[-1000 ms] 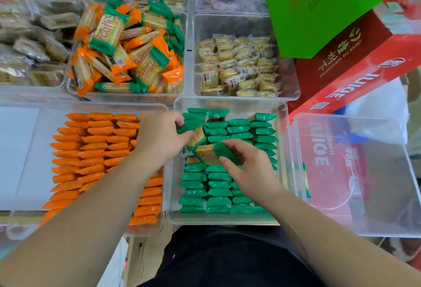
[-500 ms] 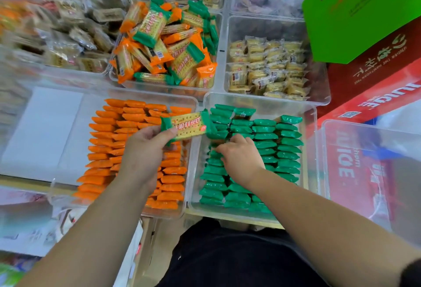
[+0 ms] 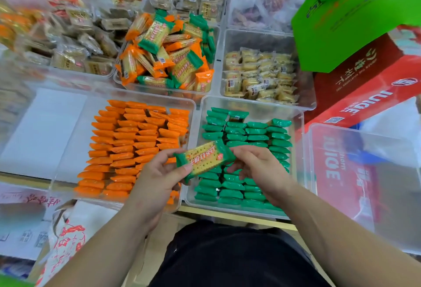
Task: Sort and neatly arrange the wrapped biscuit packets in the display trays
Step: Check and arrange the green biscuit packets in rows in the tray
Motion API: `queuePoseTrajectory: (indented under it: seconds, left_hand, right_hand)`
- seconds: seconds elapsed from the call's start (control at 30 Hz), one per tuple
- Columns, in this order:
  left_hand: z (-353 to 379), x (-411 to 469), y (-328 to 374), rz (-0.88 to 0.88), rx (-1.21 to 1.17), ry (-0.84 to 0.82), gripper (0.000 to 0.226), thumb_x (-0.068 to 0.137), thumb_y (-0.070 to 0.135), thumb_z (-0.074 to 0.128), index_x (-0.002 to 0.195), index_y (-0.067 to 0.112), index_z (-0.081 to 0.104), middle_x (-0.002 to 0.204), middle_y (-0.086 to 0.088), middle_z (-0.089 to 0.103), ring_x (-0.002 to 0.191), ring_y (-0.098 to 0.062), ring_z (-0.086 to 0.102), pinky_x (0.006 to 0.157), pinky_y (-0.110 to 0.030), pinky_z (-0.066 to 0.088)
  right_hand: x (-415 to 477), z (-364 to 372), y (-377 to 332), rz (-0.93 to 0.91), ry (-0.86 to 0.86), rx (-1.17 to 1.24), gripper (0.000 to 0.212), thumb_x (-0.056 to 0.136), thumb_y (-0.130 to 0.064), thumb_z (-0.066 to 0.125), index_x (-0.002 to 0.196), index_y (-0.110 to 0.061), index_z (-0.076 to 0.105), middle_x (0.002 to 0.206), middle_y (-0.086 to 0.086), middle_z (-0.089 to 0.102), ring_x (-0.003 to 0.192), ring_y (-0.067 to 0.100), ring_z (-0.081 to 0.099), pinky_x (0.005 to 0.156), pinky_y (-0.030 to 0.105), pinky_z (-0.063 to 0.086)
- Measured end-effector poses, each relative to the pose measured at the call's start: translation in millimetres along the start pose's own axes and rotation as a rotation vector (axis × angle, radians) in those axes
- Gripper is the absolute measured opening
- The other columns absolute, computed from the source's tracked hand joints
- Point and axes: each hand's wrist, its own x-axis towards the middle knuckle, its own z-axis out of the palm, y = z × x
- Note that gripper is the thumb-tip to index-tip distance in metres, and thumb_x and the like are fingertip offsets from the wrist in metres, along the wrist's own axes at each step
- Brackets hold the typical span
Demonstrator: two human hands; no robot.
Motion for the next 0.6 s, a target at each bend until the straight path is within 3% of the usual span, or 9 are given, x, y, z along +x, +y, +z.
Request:
queuePoseTrajectory:
  seconds: [0.1, 0.23, 0.3, 0.37, 0.43, 0.53, 0.6]
  left_hand:
    - [10, -13, 7, 0.061, 0.008, -0.089, 0.033, 0.087, 0.001, 0.071, 0.11, 0.025, 0.071, 0.097, -0.008, 0.075, 0.082, -0.011, 0.069, 0.065, -0.021, 0.055]
    - [20, -18, 17, 0.098, -0.14, -0.14, 0.034, 0.068, 0.009, 0.074, 0.1, 0.022, 0.078, 0.103, -0.016, 0.07, 0.1, -0.026, 0.065, 0.084, -0.038, 0.059]
    - [24, -15, 17, 0.083, -0.224, -0.15, 0.033, 0.064, 0.007, 0.077, 0.096, 0.013, 0.075, 0.095, -0.012, 0.073, 0.099, -0.032, 0.065, 0.089, -0.046, 0.053]
    - [27, -8, 12, 0.075, -0.238, -0.145, 0.024, 0.062, 0.003, 0.086, 0.079, 0.015, 0.073, 0.085, -0.012, 0.072, 0.09, -0.034, 0.061, 0.084, -0.044, 0.051]
    - [28, -2, 3, 0.036, -0.26, -0.162, 0.025, 0.059, 0.012, 0.093, 0.071, 0.015, 0.072, 0.087, -0.018, 0.071, 0.089, -0.036, 0.059, 0.081, -0.042, 0.051]
    - [29, 2, -8, -0.053, -0.361, -0.237, 0.06, 0.042, 0.033, 0.101, 0.084, 0.005, 0.068, 0.098, -0.021, 0.071, 0.09, -0.034, 0.061, 0.079, -0.038, 0.053]
    - [33, -1, -10, -0.097, -0.456, -0.293, 0.071, 0.041, 0.034, 0.102, 0.095, 0.002, 0.069, 0.106, -0.02, 0.072, 0.095, -0.03, 0.065, 0.082, -0.037, 0.053]
  right_hand:
    - [-30, -10, -1, -0.04, 0.059, 0.039, 0.008, 0.095, -0.011, 0.065, 0.099, -0.015, 0.072, 0.082, 0.001, 0.075, 0.072, 0.014, 0.068, 0.058, 0.024, 0.049]
    - [-54, -21, -7, -0.035, 0.086, 0.336, 0.011, 0.083, -0.013, 0.069, 0.088, -0.015, 0.078, 0.08, 0.005, 0.072, 0.067, 0.014, 0.063, 0.056, 0.022, 0.048]
    - [-63, -25, -9, -0.015, 0.104, 0.453, 0.01, 0.075, -0.017, 0.071, 0.081, -0.018, 0.079, 0.081, 0.006, 0.071, 0.067, 0.014, 0.062, 0.056, 0.022, 0.046]
    - [-67, -27, -9, -0.022, 0.142, 0.527, 0.009, 0.07, -0.016, 0.074, 0.078, -0.017, 0.075, 0.081, 0.01, 0.071, 0.068, 0.015, 0.061, 0.057, 0.022, 0.044]
    - [-70, -28, -10, -0.05, 0.196, 0.54, 0.009, 0.067, -0.014, 0.077, 0.074, -0.015, 0.07, 0.077, 0.01, 0.067, 0.067, 0.016, 0.058, 0.057, 0.022, 0.043]
    - [-71, -26, -14, -0.128, 0.167, 0.59, 0.016, 0.067, -0.023, 0.085, 0.071, -0.019, 0.069, 0.08, 0.008, 0.064, 0.068, 0.015, 0.054, 0.056, 0.021, 0.043]
    - [-72, -24, -15, -0.165, 0.094, 0.672, 0.027, 0.061, -0.029, 0.092, 0.072, -0.021, 0.069, 0.081, 0.004, 0.063, 0.07, 0.014, 0.054, 0.056, 0.02, 0.043]
